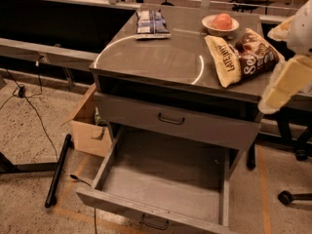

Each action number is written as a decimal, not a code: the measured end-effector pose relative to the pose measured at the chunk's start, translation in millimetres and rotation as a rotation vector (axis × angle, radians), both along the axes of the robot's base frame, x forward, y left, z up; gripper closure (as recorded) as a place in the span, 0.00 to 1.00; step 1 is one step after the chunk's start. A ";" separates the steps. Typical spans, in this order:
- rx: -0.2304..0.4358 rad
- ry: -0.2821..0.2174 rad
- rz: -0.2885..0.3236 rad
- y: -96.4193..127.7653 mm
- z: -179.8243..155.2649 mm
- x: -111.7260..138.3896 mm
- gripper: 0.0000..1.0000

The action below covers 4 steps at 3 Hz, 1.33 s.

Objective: Pick apple from paper bowl and place on counter

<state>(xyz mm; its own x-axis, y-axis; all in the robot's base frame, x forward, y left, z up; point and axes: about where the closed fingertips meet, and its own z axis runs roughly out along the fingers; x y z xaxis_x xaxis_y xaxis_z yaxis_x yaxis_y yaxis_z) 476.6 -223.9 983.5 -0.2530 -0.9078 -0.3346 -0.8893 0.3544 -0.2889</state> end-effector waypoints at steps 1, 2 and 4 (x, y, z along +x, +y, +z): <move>0.153 -0.087 -0.061 -9.8 4.3 60.9 0.00; 0.267 -0.186 -0.166 -18.5 8.9 107.7 0.00; 0.318 -0.297 -0.409 -29.5 -13.7 147.3 0.00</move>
Offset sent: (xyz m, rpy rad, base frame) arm 0.1900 -0.0382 0.0091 0.4295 -0.4126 -0.3763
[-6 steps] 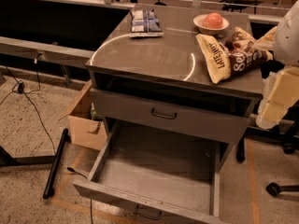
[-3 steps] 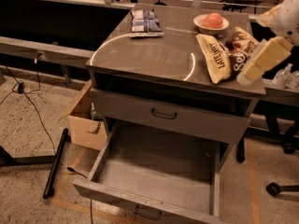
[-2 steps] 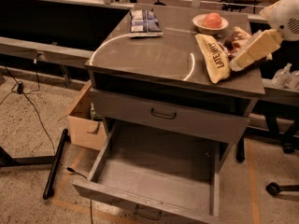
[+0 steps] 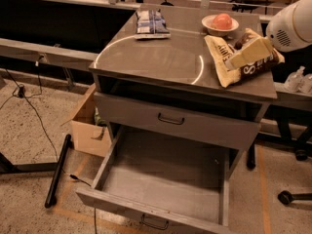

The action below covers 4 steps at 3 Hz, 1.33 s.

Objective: Pick apple from paper bowl and place on counter

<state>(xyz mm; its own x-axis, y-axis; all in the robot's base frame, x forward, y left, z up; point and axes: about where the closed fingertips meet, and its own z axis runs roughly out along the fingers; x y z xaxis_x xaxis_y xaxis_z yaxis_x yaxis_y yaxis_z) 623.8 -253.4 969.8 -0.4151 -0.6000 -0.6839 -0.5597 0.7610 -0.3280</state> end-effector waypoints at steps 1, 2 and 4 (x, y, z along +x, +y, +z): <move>0.001 -0.002 -0.001 0.1 0.9 0.3 0.00; 0.073 -0.056 -0.034 8.2 8.4 14.3 0.00; 0.320 -0.217 -0.094 15.4 21.3 123.9 0.00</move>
Offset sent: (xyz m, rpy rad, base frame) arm 0.0418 0.0184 0.0243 0.2234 -0.1658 -0.1083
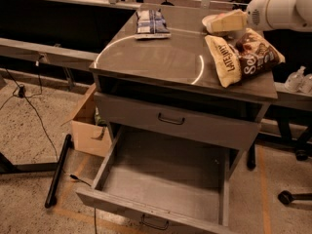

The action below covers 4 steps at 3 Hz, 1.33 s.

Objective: Pick apple from paper bowl and place on counter

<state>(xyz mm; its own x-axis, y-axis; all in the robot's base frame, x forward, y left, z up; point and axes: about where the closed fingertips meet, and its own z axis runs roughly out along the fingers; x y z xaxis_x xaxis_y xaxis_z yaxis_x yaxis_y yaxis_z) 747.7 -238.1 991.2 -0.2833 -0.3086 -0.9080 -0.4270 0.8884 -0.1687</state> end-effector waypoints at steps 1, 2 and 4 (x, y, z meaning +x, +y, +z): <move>0.110 -0.015 -0.043 -13.4 -12.6 54.5 0.00; 0.167 -0.046 -0.095 -37.8 -25.4 97.4 0.00; 0.122 -0.096 -0.144 -66.3 -39.9 125.6 0.00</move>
Offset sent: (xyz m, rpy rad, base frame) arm 0.1518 -0.0777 -0.0343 0.2322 -0.0910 -0.1655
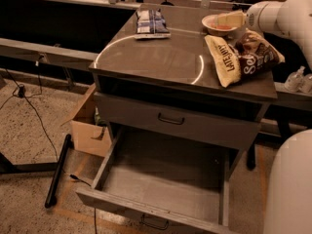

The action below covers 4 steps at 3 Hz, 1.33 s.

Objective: Pick apple from paper bowl and place on counter

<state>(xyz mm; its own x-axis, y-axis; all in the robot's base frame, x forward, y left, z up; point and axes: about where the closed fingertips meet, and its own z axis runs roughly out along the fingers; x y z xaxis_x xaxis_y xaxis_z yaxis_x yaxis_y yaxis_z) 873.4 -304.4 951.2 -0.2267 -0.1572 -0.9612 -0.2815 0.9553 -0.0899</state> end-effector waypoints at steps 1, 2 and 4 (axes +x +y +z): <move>0.014 -0.009 0.011 14.7 -12.7 12.0 0.00; 0.005 -0.021 0.013 26.3 -17.8 28.2 0.00; -0.012 -0.073 -0.063 17.1 -25.1 64.1 0.00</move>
Offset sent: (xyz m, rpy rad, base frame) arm 0.0493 0.0338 -0.0177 -0.0089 -0.0421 0.0092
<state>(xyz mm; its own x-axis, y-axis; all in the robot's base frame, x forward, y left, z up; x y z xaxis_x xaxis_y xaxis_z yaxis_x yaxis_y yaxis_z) 937.4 -287.3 926.2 -0.1661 -0.1568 -0.9736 -0.2127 0.9697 -0.1199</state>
